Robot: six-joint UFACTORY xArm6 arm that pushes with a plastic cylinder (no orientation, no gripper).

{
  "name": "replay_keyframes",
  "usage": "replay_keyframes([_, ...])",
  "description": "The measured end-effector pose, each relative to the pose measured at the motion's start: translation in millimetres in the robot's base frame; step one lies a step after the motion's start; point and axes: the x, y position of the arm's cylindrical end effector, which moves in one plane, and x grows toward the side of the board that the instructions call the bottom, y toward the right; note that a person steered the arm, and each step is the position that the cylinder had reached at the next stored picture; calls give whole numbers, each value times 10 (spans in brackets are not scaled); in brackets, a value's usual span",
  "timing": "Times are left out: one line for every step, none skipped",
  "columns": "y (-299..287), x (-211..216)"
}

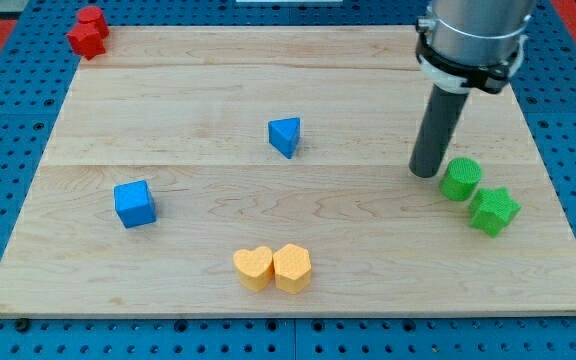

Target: Push the green star bottom right to the board

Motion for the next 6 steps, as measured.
replay_keyframes([238,42])
replay_keyframes([268,46])
replay_keyframes([158,36])
replay_keyframes([163,-174])
replay_keyframes([425,-355])
replay_keyframes([676,-347])
